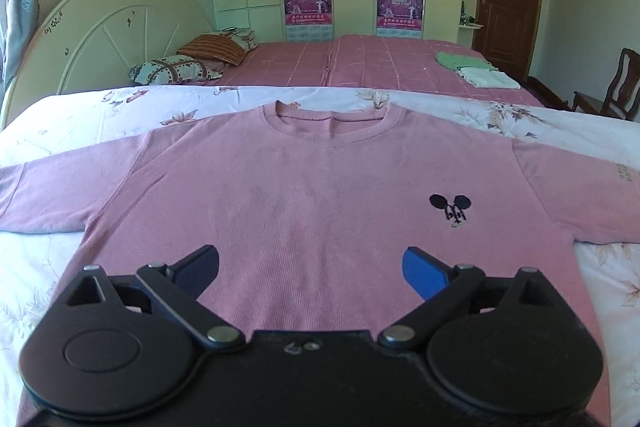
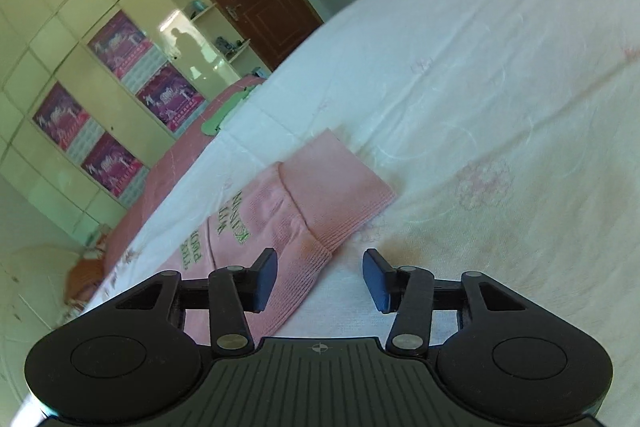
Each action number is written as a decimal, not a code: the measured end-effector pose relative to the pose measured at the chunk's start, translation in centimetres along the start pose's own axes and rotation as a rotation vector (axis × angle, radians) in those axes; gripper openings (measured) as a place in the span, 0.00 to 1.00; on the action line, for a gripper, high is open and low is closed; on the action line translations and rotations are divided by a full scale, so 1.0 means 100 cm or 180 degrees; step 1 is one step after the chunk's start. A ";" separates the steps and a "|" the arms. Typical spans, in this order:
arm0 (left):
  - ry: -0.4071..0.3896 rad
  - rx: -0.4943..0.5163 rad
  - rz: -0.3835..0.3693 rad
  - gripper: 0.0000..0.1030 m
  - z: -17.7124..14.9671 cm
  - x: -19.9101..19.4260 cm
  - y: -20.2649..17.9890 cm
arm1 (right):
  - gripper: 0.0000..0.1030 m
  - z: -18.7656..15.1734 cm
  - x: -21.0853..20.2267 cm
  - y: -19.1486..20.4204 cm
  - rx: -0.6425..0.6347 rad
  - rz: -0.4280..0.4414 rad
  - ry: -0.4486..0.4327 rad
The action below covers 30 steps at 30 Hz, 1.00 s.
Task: Fold small clothes
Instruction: 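Grasp the sleeve cuff with the right gripper and lift it, then fold the sleeve across the body with the right gripper while the left gripper grasps the other cuff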
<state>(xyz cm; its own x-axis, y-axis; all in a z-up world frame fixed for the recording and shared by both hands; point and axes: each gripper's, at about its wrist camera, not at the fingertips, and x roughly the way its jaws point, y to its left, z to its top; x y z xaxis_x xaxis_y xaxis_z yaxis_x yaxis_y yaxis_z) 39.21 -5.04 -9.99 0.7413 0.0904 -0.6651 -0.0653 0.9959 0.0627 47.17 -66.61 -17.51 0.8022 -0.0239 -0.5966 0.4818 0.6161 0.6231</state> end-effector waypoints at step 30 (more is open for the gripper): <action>0.0131 -0.0711 -0.0570 0.69 0.016 0.034 0.166 | 0.07 -0.198 -0.079 0.222 -0.2165 0.0608 0.0228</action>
<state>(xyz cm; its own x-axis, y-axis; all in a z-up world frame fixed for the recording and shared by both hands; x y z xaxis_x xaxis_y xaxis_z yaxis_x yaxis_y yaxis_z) 41.74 11.75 -10.07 0.7269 -0.0915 -0.6806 -0.0846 0.9716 -0.2210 44.56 -37.09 -9.00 0.8142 0.1711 -0.5548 -0.0109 0.9599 0.2801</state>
